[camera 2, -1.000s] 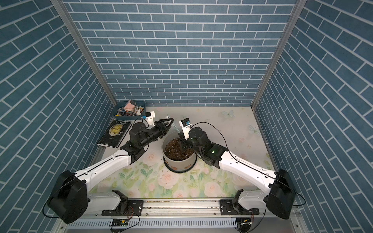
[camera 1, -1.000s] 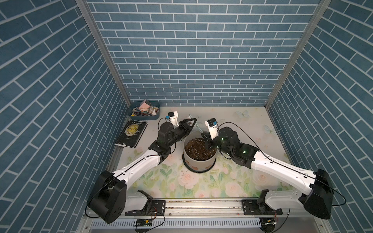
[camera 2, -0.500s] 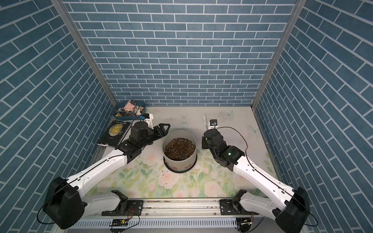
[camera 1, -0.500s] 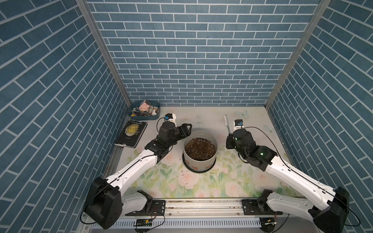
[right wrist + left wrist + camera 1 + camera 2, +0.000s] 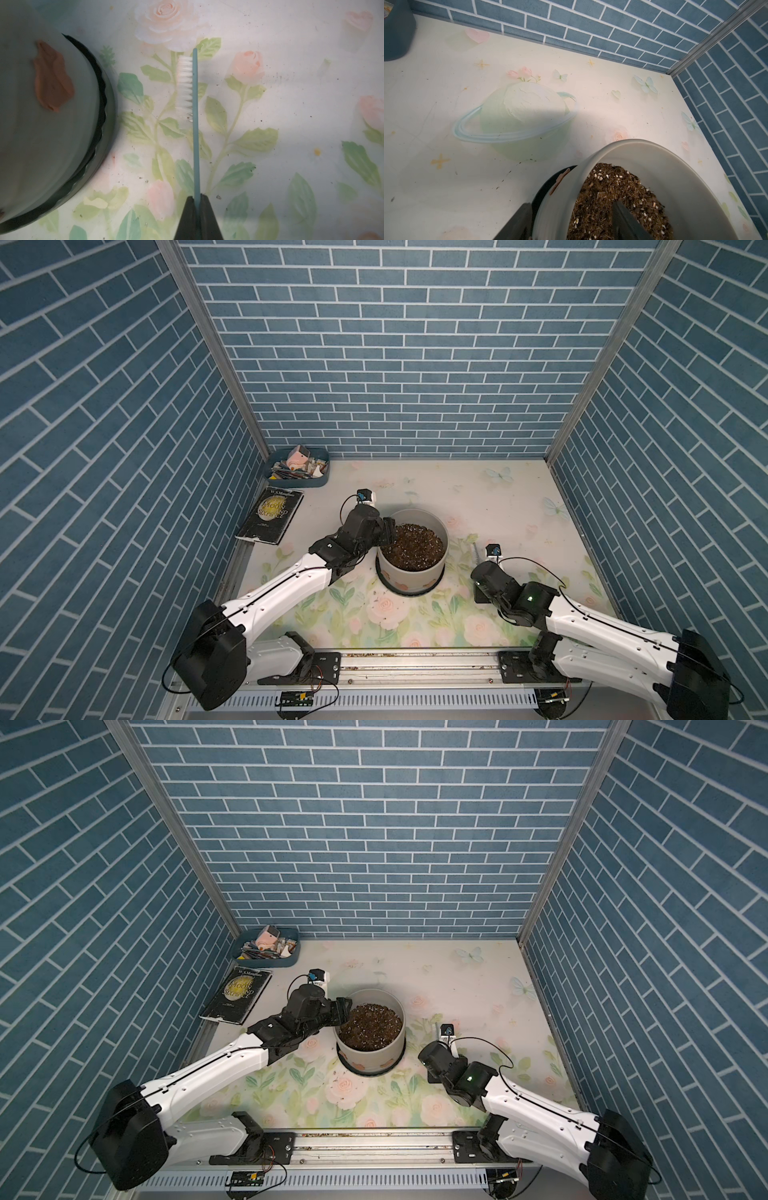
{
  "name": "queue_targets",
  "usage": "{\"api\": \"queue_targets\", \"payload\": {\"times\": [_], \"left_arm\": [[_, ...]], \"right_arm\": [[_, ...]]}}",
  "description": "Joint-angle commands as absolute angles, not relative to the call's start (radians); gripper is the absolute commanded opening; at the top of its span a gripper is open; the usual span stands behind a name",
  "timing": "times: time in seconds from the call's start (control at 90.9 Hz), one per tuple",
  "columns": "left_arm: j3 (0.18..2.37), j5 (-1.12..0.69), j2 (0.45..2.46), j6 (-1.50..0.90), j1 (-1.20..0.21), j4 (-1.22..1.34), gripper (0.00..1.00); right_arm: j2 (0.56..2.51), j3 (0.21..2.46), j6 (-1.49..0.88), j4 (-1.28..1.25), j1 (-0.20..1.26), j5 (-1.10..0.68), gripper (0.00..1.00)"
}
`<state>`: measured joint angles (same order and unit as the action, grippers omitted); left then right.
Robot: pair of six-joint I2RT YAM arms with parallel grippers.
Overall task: Scrub the dried mud off the ceramic pot
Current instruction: Brush off the soil from the pot.
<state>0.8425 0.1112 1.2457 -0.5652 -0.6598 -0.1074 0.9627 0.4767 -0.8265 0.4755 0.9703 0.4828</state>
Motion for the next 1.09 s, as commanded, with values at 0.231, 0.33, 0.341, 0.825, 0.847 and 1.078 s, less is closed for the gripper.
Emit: {"api": "queue_targets", "payload": {"times": [0.231,0.33,0.341,0.825,0.847,1.078], "left_arm": [[0.807,0.056,1.232,-0.541,-0.660,-0.072,0.46],[0.810,0.043,1.239,-0.533,-0.660,-0.060,0.45],[0.811,0.042,1.239,-0.533,-0.660,-0.058,0.45],[0.799,0.011,1.225,-0.519,-0.661,-0.046,0.41],[0.797,0.012,1.225,-0.520,-0.660,-0.045,0.41],[0.796,0.029,1.223,-0.523,-0.660,-0.042,0.35]], "right_arm": [[0.863,0.388,-0.886,0.334,0.999,0.512,0.00],[0.828,0.360,-0.879,0.288,1.000,0.458,0.00],[0.821,0.356,-0.874,0.280,0.999,0.449,0.00],[0.800,0.331,-0.859,0.213,1.000,0.356,0.00],[0.806,0.331,-0.856,0.207,0.999,0.353,0.00],[0.826,0.332,-0.827,0.139,0.992,0.285,0.00]]}}
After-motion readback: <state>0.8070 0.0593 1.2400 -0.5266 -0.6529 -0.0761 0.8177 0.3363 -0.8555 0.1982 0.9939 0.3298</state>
